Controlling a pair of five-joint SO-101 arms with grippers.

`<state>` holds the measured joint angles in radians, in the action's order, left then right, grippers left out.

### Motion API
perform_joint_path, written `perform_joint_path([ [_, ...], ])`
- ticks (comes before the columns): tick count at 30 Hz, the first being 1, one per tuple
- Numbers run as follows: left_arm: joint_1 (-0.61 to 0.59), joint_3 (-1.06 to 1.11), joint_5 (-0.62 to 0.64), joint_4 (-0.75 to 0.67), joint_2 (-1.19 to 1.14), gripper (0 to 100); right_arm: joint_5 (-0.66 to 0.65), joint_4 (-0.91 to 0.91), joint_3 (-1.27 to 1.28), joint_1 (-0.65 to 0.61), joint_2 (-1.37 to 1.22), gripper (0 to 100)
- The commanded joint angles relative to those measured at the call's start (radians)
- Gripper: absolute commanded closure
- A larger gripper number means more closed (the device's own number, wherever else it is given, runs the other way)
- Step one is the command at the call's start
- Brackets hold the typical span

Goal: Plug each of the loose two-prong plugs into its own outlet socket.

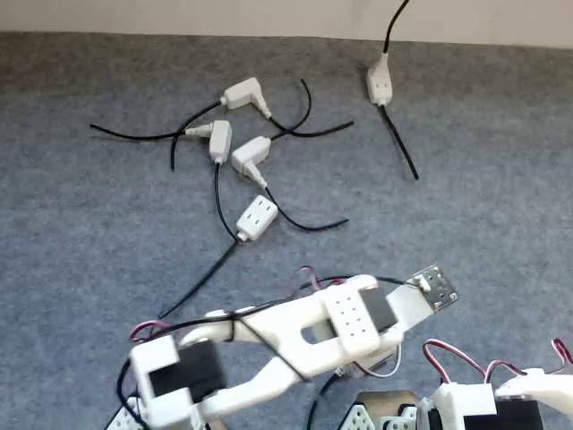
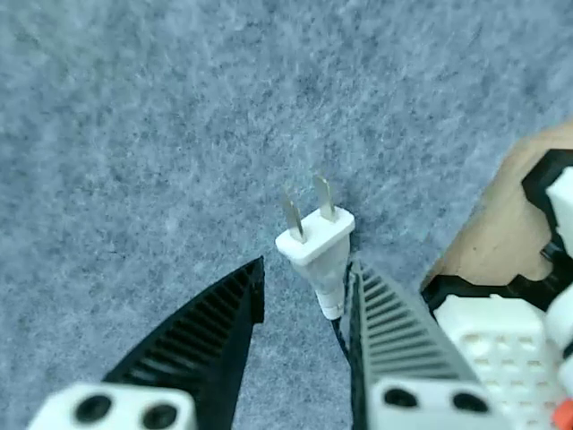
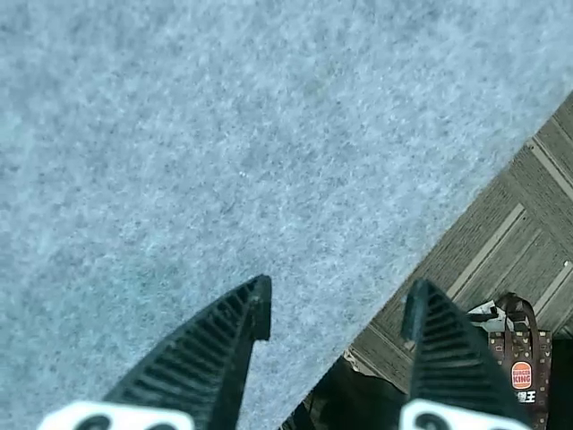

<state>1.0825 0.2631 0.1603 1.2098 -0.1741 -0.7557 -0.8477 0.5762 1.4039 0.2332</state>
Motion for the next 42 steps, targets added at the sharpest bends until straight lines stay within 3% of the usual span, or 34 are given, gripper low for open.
perform_joint_path([
  [1,-0.008,-0.153,0.002,0.086,-0.105,84,-0.014,0.018,-0.002,-0.015,0.008,76.1],
  [13,0.001,-0.232,0.003,0.104,-0.189,84,-0.014,0.018,-0.002,-0.015,0.010,76.1],
  [19,0.013,-0.232,0.003,0.109,-0.189,100,-0.014,0.018,-0.002,-0.015,0.013,76.1],
  [29,0.027,-0.255,0.003,0.117,-0.179,99,-0.009,0.018,-0.002,-0.015,0.018,76.1],
  [33,0.024,-0.374,0.002,0.232,-0.179,99,-0.009,0.018,-0.008,-0.015,0.019,76.1],
  [37,-0.091,-0.572,0.002,0.381,-0.180,99,-0.008,0.018,-0.010,-0.015,0.019,76.1],
  [42,-0.386,-0.673,0.002,0.468,-0.189,99,-0.008,0.018,-0.010,-0.015,0.019,76.1],
])
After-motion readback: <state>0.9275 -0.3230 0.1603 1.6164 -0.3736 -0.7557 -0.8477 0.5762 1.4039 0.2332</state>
